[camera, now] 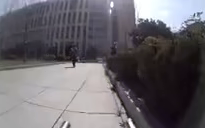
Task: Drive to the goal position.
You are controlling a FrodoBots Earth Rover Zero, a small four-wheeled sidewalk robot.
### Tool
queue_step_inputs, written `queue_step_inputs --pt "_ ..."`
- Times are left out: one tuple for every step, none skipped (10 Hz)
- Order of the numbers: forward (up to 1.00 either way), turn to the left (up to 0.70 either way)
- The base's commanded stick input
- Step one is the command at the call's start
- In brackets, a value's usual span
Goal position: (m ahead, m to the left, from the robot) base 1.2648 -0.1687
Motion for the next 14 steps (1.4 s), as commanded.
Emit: queue_step_inputs --pt "0.7 0.04" --pt "0.7 0.0" --pt "0.7 0.0" --pt "0.7 0.0" --pt "0.7 0.0" --pt "0.7 0.0" --pt "0.7 0.0" --pt "0.7 0.0" --pt "0.7 0.0" --pt "0.7 0.0" --pt "0.7 0.0" --pt "0.7 -0.05" --pt "0.7 -0.23" --pt "0.7 -0.27"
